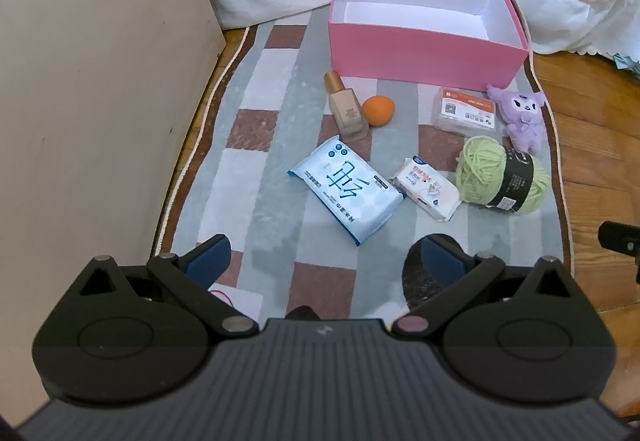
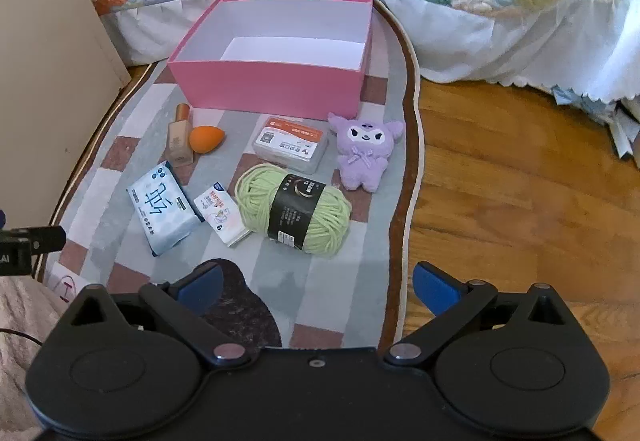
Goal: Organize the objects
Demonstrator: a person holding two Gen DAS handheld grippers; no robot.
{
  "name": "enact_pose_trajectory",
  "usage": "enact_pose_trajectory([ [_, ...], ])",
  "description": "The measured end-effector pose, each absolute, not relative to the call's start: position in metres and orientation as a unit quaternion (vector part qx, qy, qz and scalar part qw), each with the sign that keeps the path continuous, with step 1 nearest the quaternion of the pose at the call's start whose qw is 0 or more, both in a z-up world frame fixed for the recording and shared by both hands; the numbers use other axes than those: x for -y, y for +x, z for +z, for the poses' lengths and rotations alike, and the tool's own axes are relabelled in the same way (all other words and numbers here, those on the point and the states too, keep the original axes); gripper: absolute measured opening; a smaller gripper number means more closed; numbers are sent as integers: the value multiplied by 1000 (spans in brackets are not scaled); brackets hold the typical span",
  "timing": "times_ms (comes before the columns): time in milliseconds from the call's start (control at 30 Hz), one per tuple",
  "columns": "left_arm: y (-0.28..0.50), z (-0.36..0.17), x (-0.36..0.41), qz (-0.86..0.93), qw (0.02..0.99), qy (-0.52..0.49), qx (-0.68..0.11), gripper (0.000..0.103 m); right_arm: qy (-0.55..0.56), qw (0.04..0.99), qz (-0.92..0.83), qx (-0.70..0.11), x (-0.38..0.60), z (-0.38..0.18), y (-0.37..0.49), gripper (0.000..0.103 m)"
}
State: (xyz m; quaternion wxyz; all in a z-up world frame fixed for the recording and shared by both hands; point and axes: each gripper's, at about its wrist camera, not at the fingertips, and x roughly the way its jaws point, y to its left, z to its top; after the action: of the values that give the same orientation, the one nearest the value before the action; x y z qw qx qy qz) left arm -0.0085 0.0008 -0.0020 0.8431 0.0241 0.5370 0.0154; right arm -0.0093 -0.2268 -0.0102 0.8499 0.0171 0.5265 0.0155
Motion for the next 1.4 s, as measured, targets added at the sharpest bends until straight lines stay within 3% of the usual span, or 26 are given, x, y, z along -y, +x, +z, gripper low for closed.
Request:
enact_pose_trajectory([
  [1400, -19, -9, -11, 11, 839, -57, -541, 103, 19, 833, 58, -549, 219, -17, -11, 103],
])
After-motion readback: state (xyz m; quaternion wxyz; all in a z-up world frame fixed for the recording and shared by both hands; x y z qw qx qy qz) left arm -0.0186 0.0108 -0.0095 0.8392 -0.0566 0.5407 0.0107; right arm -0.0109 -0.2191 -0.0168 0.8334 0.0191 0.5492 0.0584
